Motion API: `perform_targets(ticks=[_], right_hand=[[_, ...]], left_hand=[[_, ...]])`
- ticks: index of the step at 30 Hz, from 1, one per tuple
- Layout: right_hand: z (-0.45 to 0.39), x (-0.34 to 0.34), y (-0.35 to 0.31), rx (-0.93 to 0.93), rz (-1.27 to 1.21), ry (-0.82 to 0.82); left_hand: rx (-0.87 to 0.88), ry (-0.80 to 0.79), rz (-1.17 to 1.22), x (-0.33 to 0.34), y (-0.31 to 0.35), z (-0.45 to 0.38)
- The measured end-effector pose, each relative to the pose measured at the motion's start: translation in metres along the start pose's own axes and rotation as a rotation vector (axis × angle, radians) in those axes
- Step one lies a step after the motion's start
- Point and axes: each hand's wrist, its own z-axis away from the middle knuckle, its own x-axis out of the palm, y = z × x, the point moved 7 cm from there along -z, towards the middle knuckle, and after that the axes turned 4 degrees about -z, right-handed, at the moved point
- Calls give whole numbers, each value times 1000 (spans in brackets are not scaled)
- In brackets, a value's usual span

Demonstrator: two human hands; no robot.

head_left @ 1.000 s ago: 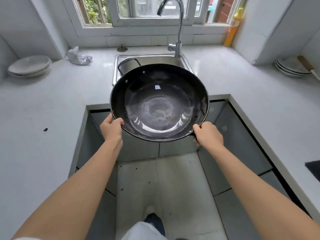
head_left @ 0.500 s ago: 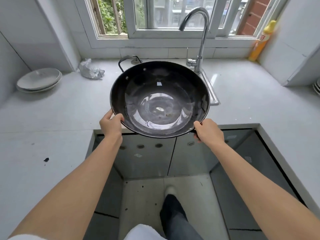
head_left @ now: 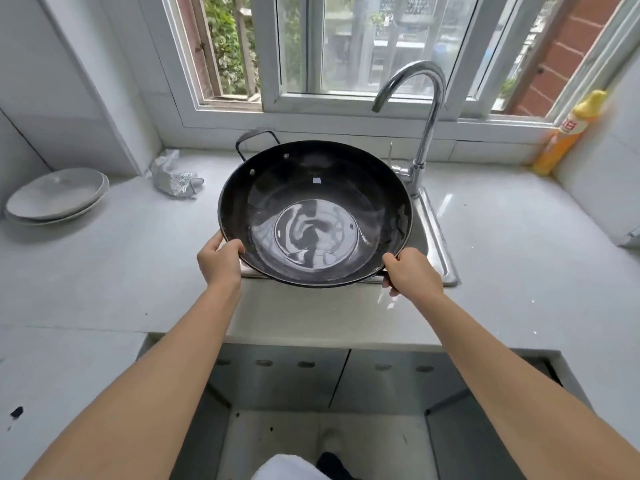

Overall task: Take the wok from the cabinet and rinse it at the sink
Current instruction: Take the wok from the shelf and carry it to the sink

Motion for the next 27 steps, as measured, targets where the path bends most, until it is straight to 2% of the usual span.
perform_targets(ticks=[11, 19, 27], right_hand=[[-42, 9, -4, 50, -48, -73], [-54, 5, -1, 121, -83, -92], [-63, 12, 20, 218, -216, -139]], left_hand=[[-26, 19, 23, 28, -1, -35], [-7, -155, -52, 49, 3, -55], [14, -199, -155, 64, 6, -62]])
